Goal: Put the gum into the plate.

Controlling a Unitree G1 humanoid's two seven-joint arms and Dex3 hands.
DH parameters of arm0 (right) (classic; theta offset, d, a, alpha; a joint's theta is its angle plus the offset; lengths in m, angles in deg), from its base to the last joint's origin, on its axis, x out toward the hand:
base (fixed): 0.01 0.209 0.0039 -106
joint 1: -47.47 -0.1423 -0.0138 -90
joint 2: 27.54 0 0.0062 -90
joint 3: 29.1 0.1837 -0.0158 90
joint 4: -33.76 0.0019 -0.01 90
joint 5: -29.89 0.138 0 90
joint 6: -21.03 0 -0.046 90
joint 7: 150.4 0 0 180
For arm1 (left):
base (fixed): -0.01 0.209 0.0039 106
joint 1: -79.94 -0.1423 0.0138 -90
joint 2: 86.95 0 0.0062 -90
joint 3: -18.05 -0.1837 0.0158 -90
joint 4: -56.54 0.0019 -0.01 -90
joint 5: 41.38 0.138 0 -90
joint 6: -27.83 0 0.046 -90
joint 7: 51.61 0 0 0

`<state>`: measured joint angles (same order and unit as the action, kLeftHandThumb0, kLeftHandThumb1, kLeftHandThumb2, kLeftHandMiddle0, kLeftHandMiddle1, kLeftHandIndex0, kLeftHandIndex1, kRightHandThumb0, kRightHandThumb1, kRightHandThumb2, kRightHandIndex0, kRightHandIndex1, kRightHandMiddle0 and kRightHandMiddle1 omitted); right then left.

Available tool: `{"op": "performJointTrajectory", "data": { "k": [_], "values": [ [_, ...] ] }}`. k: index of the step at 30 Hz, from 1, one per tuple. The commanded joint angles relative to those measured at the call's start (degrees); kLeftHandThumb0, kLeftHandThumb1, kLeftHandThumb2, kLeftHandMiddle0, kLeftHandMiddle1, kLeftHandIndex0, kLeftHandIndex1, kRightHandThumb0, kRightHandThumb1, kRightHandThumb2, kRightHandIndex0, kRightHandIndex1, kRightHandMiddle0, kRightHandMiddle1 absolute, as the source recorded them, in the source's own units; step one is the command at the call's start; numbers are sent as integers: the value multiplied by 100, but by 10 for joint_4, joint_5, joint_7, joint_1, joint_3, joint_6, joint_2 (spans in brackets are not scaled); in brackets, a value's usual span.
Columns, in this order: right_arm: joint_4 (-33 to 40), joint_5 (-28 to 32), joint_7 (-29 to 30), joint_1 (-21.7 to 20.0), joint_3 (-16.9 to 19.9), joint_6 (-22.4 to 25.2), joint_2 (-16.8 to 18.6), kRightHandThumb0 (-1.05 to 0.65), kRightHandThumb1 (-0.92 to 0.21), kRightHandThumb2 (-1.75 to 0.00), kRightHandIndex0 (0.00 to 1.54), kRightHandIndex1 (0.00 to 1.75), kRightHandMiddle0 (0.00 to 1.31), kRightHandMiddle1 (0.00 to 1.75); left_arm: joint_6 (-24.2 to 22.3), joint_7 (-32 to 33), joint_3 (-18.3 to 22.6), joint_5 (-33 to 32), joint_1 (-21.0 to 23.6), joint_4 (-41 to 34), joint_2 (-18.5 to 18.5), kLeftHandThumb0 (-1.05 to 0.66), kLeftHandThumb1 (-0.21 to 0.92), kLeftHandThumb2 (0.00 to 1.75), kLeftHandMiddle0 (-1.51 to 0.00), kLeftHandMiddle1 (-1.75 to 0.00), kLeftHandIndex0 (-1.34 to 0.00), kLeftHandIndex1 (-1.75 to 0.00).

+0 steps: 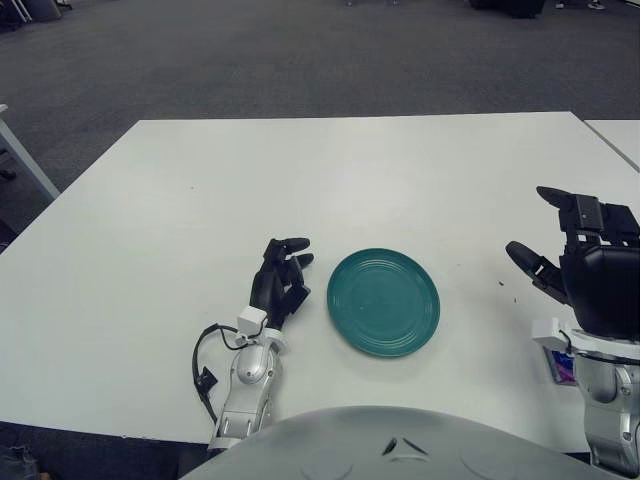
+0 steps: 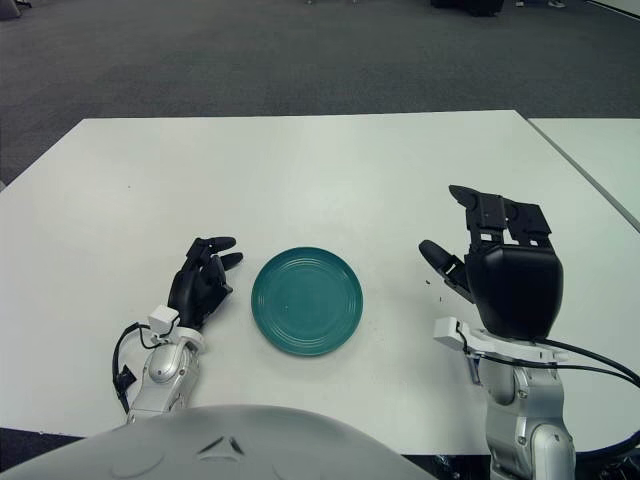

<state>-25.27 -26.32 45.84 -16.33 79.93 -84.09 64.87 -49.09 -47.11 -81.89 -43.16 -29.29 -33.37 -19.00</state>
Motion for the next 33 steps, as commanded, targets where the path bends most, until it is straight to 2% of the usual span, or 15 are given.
{"op": "performJointTrajectory", "data": {
  "k": [1, 3, 6, 8, 12, 17, 25, 27, 31, 33],
  "values": [
    [-50, -7, 23, 244, 24, -3, 44, -82, -92, -53, 30, 53, 0, 81, -31, -7, 45, -15, 43, 64, 20, -67, 92, 92, -31, -109, -27, -126],
    [-61, -9, 33, 228, 20, -1, 43, -82, -92, -52, 30, 52, 0, 79, -30, -9, 62, -23, 68, 90, 28, -68, 92, 92, -31, -109, -26, -125],
    [-77, -7, 36, 182, 18, 13, 37, -81, -92, -52, 30, 48, 0, 76, -19, -10, 78, -28, 105, 123, 34, -69, 92, 92, -31, -109, -26, -126],
    [-85, -8, 39, 171, 16, 17, 34, -80, -92, -52, 30, 47, 0, 75, -9, -12, 81, -28, 112, 139, 34, -70, 92, 92, -32, -109, -26, -127],
    [-100, -9, 44, 123, 21, 37, 22, -79, -92, -50, 30, 44, 0, 75, 4, -12, 78, -18, 126, 141, 31, -70, 92, 93, -32, -109, -26, -128],
    [-109, -9, 74, 101, 29, 48, 15, -78, -92, -50, 34, 43, 0, 81, -1, 3, 62, 13, 119, 104, 23, -71, 92, 93, -32, -109, -26, -128],
    [-130, 14, 99, 78, 46, 57, -2, -77, -92, -52, 37, 43, 0, 91, 10, 26, 62, 49, 125, 124, 15, -74, 92, 92, -26, -106, -24, -126],
    [-134, 16, 92, 64, 46, 64, -9, -76, -92, -53, 36, 43, 0, 91, 9, 33, 65, 56, 130, 134, 15, -74, 92, 92, -26, -106, -24, -126],
    [-138, 5, 46, -1, 25, 103, -26, -74, -92, -55, 33, 41, 0, 86, 29, 40, 79, 61, 167, 206, 22, -75, 92, 94, -26, -106, -23, -126],
    [-135, 1, 31, -20, 14, 118, -30, -73, -92, -55, 33, 40, 0, 84, 39, 43, 80, 64, 177, 228, 22, -75, 92, 95, -27, -106, -23, -126]
  ]
}}
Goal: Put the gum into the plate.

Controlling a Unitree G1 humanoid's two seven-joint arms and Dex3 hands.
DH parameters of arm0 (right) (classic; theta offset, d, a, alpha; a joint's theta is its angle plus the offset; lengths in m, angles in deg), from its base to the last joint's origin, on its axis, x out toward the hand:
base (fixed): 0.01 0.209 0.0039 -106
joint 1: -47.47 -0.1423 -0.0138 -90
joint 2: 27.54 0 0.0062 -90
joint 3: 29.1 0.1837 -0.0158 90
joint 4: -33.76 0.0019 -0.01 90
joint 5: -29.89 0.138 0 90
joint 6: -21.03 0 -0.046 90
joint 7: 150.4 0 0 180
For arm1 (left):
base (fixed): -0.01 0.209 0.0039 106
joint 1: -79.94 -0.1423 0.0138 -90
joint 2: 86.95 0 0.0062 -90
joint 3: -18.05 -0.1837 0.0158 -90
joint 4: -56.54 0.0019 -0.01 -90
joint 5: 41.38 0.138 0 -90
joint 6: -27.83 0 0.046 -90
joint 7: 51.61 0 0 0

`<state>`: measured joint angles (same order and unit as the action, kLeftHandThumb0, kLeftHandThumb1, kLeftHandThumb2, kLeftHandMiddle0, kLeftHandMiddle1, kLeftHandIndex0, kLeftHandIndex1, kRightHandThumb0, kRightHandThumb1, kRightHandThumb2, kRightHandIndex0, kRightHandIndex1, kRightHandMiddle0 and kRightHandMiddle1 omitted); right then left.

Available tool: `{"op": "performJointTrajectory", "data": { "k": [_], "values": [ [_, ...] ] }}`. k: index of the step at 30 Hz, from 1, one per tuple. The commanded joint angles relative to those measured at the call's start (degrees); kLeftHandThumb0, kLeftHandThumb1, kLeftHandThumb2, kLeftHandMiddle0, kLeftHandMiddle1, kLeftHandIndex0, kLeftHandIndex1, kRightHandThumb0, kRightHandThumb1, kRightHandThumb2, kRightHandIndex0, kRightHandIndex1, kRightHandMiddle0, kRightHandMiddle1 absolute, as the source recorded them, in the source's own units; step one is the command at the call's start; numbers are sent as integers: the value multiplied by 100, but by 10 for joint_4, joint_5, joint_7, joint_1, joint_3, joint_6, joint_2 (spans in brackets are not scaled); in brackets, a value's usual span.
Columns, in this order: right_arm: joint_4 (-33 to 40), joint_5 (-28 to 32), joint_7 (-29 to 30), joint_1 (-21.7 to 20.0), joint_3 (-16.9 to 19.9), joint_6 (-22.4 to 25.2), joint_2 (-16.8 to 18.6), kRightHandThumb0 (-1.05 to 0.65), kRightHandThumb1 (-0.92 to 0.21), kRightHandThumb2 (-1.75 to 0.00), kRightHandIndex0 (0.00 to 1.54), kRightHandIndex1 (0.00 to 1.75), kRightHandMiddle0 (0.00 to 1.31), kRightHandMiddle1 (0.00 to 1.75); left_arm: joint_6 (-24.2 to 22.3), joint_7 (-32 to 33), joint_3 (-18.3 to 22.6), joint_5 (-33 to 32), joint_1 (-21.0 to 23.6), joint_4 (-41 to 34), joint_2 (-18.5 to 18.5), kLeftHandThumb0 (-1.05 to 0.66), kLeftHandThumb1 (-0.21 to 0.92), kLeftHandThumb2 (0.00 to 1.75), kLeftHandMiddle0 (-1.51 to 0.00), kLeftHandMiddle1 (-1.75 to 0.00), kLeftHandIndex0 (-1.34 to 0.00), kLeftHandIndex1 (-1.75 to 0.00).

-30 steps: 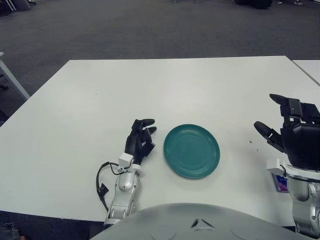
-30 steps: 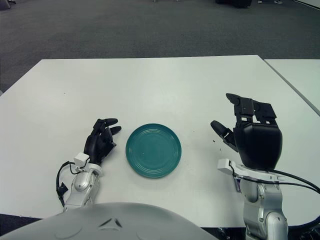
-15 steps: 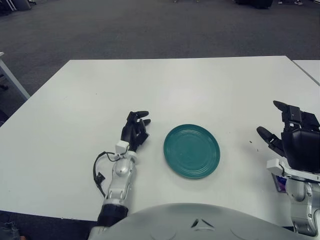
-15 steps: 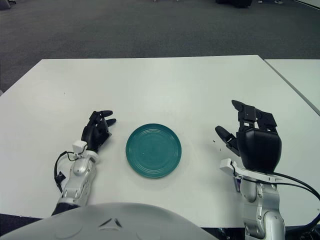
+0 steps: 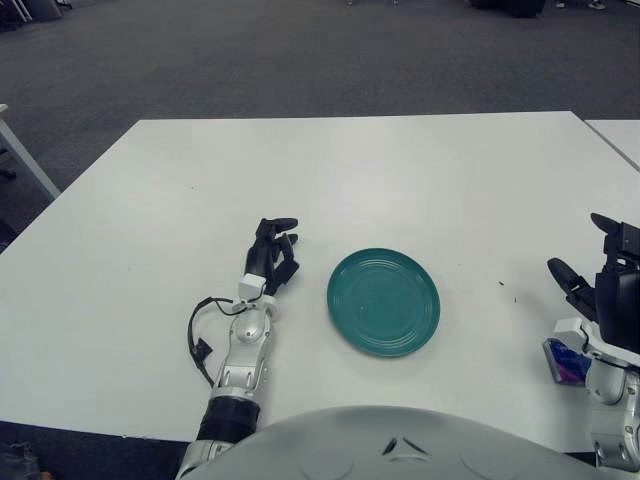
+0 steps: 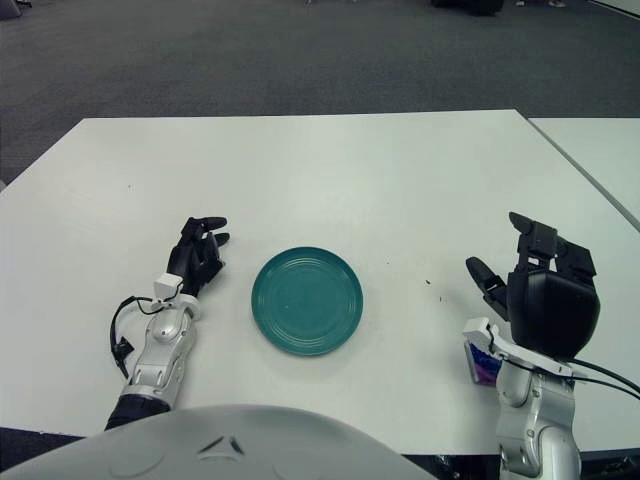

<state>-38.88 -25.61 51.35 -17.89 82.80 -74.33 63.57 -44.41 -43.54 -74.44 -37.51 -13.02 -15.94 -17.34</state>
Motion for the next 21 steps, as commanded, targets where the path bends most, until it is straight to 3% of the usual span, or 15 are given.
{"op": "performJointTrajectory", "data": {
  "k": [1, 10, 21],
  "values": [
    [6, -9, -33, -12, -21, 28, -18, -72, -92, -54, 33, 40, 0, 83, 0, 7, 5, 9, 19, 64, 5, -75, 92, 95, -27, -106, -22, -126],
    [13, -6, -50, -50, -68, 46, -29, -67, -92, -48, 35, 45, 0, 85, 48, -10, 9, -2, 36, 121, 4, -77, 92, 96, -25, -101, -18, -123],
    [-77, -4, 24, -89, -100, 40, -59, -71, -92, -46, 34, 55, 0, 103, 73, -7, 14, -3, 38, 142, 3, -77, 92, 95, -23, -99, -19, -123]
  ]
}}
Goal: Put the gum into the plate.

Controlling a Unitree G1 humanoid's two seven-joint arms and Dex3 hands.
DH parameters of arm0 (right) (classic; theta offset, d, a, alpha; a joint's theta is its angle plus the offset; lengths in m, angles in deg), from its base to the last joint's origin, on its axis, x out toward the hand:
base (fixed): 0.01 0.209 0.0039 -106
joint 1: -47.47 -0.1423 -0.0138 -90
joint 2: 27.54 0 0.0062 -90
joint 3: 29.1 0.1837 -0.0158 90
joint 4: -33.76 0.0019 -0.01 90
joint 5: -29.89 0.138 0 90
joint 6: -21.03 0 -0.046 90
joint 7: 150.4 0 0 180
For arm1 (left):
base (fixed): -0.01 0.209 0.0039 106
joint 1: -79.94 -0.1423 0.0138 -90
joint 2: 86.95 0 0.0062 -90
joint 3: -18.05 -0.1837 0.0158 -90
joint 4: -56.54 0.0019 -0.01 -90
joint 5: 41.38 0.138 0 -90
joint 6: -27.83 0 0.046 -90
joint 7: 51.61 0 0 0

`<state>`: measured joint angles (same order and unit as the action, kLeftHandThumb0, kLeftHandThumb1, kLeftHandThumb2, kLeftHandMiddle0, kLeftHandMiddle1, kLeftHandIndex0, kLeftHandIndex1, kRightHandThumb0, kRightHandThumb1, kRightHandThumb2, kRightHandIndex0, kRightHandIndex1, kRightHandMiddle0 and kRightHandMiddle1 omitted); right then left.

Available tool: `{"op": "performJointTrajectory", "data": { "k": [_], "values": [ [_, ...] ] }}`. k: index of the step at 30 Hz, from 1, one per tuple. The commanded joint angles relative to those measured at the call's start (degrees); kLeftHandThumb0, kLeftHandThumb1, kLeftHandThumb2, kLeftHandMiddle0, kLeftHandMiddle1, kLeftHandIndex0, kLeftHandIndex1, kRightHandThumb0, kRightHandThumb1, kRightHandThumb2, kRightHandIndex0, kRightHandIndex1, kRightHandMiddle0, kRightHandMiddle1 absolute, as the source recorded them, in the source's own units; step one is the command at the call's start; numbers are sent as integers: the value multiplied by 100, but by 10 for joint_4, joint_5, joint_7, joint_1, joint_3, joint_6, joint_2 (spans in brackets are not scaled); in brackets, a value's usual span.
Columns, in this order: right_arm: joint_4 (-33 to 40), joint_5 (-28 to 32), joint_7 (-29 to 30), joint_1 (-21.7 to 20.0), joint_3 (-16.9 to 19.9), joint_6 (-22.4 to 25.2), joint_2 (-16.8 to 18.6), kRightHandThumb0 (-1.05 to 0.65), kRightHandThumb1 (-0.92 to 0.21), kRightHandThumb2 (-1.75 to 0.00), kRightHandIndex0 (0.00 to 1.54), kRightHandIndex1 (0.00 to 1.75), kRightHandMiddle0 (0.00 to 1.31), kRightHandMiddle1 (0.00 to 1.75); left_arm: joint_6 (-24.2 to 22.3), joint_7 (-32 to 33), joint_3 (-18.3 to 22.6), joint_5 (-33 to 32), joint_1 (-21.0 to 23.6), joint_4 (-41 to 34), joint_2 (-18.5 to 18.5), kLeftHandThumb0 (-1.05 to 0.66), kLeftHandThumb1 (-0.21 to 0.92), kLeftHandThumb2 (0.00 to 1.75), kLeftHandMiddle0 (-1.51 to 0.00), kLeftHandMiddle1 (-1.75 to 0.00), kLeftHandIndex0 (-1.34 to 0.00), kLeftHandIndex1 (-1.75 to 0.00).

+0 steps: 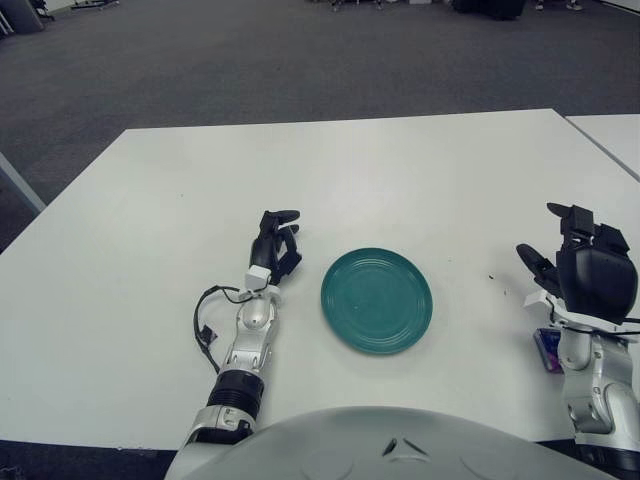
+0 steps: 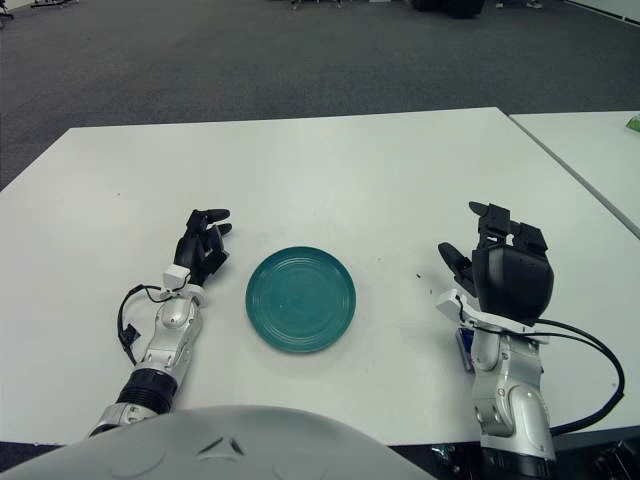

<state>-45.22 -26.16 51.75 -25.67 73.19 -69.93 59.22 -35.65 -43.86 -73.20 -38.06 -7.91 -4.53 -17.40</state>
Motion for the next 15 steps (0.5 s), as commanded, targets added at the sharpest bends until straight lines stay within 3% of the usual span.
{"op": "performJointTrajectory", "data": {
  "k": [1, 15],
  "values": [
    [-16, 3, 24, -12, -6, -4, -18, -72, -92, -46, 34, 56, 0, 104, -14, -4, 2, 2, -12, 29, 4, -77, 92, 95, -24, -99, -19, -123],
    [-5, 16, 46, -6, -29, -16, -40, -74, -92, -51, 36, 60, 0, 106, 16, 5, 21, -5, 22, 105, 2, -74, 92, 95, -29, -99, -23, -120]
  ]
}}
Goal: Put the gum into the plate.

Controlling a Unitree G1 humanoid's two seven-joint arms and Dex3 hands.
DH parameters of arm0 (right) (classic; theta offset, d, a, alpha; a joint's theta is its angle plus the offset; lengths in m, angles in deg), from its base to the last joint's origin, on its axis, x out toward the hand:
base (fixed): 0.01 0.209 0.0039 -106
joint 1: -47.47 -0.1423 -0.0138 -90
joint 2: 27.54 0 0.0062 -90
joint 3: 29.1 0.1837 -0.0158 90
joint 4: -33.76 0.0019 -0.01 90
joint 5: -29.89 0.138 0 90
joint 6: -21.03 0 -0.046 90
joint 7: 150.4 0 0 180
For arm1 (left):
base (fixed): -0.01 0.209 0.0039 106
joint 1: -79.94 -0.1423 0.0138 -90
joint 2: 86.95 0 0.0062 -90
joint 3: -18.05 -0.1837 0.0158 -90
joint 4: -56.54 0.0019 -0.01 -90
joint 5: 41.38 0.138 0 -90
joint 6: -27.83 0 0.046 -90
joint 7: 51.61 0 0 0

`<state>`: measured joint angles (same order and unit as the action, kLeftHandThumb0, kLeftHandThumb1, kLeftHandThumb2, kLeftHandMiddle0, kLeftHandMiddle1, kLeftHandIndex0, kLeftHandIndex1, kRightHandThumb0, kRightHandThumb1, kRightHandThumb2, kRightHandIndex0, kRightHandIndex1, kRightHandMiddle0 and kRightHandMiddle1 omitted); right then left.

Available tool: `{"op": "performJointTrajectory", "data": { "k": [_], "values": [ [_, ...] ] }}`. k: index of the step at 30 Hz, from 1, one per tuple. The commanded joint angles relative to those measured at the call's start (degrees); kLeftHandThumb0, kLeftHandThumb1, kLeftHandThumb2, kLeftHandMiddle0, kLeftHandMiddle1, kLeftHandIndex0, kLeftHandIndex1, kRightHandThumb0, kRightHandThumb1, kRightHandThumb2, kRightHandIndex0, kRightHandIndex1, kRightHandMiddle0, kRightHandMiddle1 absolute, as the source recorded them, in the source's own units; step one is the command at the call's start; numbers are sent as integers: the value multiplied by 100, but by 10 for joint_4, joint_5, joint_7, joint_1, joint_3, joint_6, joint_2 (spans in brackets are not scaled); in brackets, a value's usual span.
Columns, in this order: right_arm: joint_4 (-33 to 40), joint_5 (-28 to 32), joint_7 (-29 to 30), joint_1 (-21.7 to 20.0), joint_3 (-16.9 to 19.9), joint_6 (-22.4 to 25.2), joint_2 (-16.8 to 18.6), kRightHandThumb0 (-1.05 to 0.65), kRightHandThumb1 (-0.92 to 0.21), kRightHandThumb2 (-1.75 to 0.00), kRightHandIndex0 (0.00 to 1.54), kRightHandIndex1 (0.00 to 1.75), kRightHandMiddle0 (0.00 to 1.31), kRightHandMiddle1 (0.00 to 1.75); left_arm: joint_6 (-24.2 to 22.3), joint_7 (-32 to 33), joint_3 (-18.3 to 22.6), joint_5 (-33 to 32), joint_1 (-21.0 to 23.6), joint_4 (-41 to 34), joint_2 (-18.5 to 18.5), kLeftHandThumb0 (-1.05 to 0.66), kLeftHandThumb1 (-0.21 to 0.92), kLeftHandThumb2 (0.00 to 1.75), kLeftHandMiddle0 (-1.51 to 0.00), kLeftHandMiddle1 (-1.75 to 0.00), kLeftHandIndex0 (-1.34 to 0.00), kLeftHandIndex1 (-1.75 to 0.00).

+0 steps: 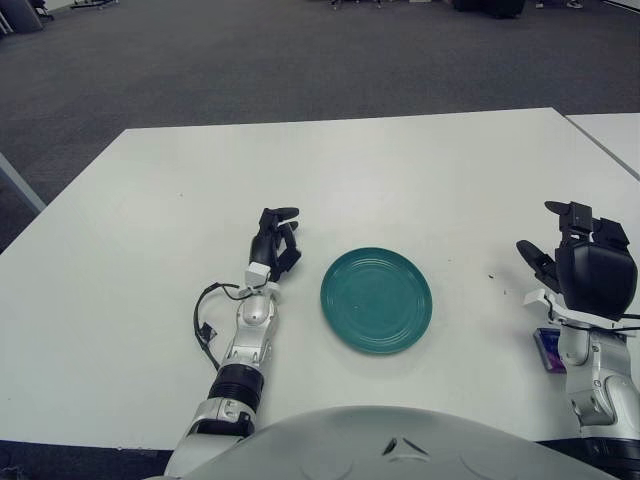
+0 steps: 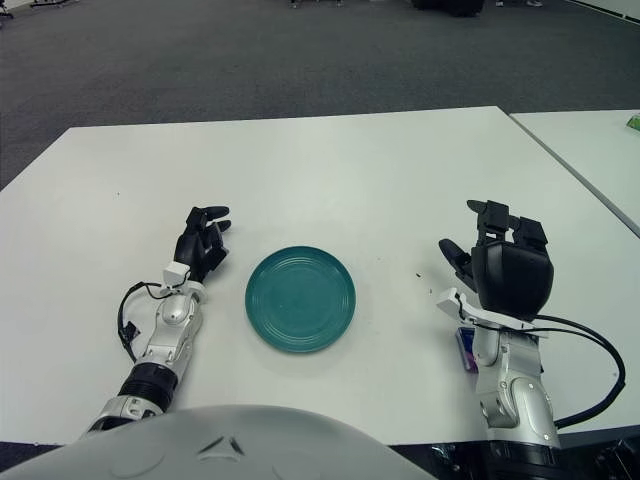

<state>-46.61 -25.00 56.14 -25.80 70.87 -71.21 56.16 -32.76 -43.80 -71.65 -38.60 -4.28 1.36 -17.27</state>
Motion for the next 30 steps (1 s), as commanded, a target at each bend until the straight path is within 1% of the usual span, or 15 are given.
{"op": "performJointTrajectory", "data": {
  "k": [1, 3, 11, 16, 21, 26, 28, 30],
  "values": [
    [12, 4, 1, -4, -7, -4, -10, -75, -92, -51, 36, 61, 0, 106, -10, 3, 4, 1, -16, 45, -1, -73, 92, 95, -29, -99, -23, -120],
    [18, 3, 0, -3, -10, -5, -13, -75, -92, -50, 38, 63, 0, 107, -6, -1, 0, 2, -23, 36, -4, -73, 92, 95, -30, -97, -22, -119],
    [37, 4, -15, 13, -13, -3, -23, -74, -92, -46, 37, 70, 0, 109, -14, -10, -2, -3, -23, 35, -4, -74, 92, 96, -31, -96, -22, -119],
    [35, 3, -21, 21, -17, 0, -27, -74, -92, -44, 36, 70, 0, 106, -19, -15, 2, -8, -22, 38, -5, -74, 92, 95, -31, -97, -22, -120],
    [33, 1, -20, 35, -20, 1, -26, -75, -92, -48, 34, 68, 0, 103, -19, -9, 2, -3, -19, 42, -4, -74, 92, 95, -30, -95, -22, -120],
    [24, 6, -10, 40, -22, -6, -26, -75, -92, -48, 35, 67, 0, 101, -14, -1, 3, 2, -13, 47, -5, -75, 92, 95, -28, -94, -19, -119],
    [5, 11, -4, 33, -23, -11, -30, -75, -92, -48, 35, 67, 0, 100, -11, -3, 3, 0, -13, 48, -5, -75, 92, 96, -26, -95, -19, -119],
    [-29, 18, 2, 14, -24, -18, -37, -74, -92, -47, 35, 66, 0, 99, -7, -5, 3, -1, -15, 48, -6, -74, 92, 96, -25, -97, -18, -120]
  ]
}}
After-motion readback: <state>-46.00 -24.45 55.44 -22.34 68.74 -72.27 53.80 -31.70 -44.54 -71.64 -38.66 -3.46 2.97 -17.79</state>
